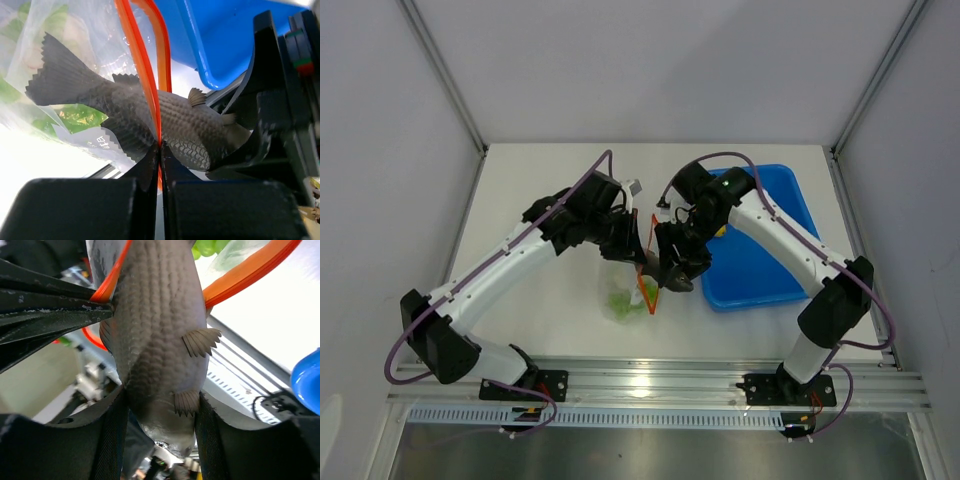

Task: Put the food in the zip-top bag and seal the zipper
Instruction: Place the fake fish in the zipper food storage bag.

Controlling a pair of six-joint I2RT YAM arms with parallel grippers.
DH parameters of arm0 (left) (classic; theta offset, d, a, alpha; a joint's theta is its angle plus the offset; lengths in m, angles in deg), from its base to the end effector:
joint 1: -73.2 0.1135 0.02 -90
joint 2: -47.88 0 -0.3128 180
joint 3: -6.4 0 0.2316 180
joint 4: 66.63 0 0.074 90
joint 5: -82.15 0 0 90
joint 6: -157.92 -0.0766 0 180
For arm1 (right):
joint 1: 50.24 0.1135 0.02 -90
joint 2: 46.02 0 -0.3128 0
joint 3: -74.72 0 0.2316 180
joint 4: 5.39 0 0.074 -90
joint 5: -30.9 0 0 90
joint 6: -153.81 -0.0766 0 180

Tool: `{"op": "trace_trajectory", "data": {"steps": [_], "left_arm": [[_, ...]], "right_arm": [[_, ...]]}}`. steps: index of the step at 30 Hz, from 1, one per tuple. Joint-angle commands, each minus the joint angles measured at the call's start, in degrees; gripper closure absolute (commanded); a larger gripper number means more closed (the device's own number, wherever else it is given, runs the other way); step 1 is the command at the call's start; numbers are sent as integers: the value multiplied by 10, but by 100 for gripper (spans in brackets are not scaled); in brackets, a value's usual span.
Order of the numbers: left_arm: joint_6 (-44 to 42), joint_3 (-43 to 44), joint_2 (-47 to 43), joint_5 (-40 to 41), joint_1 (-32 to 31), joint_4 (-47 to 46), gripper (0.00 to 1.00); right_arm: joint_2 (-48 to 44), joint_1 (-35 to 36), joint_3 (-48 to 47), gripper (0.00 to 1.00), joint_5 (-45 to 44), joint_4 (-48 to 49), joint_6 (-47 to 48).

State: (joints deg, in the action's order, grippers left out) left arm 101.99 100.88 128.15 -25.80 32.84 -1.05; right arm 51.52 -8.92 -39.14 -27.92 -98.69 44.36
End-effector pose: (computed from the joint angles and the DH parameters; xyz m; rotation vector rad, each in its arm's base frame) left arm 0.2006 -0.2015 0.3639 0.2915 2.6349 -0.8940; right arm 0.2102 0.2376 0.3527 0.6476 -2.8598 -0.8746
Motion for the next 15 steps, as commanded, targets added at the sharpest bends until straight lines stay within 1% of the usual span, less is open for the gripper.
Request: {"op": "trace_trajectory", "data": {"steps": [1, 4, 6, 7, 8, 10, 11, 14, 15], "left_arm": [[1, 32, 5, -6, -4, -8, 100], [-1, 44, 8, -6, -4, -3, 99], [1, 46, 8, -10, -3, -3, 99], [2, 46, 7, -14, -4, -5, 100], [5, 45, 6, -16, -3, -7, 99], [7, 41, 6, -20, -3, -10, 100], [7, 40, 5, -21, -4, -10, 99], [1, 39, 5, -14, -3, -5, 99], [-1, 40, 4, -3, -3, -2, 99]], "right_arm": [[-32, -27, -11, 100, 149, 7, -6], [-42, -45, 5, 100, 197, 33, -21], [-51, -52, 16, 100, 213, 72, -51], [-57, -56, 40, 100, 223, 92, -66], [-66, -69, 55, 100, 245, 130, -100], [-74, -82, 96, 100, 267, 168, -138], [-81, -96, 109, 100, 286, 209, -178], [-104, -113, 140, 100, 312, 261, -227], [-111, -122, 138, 100, 310, 257, -232]]}}
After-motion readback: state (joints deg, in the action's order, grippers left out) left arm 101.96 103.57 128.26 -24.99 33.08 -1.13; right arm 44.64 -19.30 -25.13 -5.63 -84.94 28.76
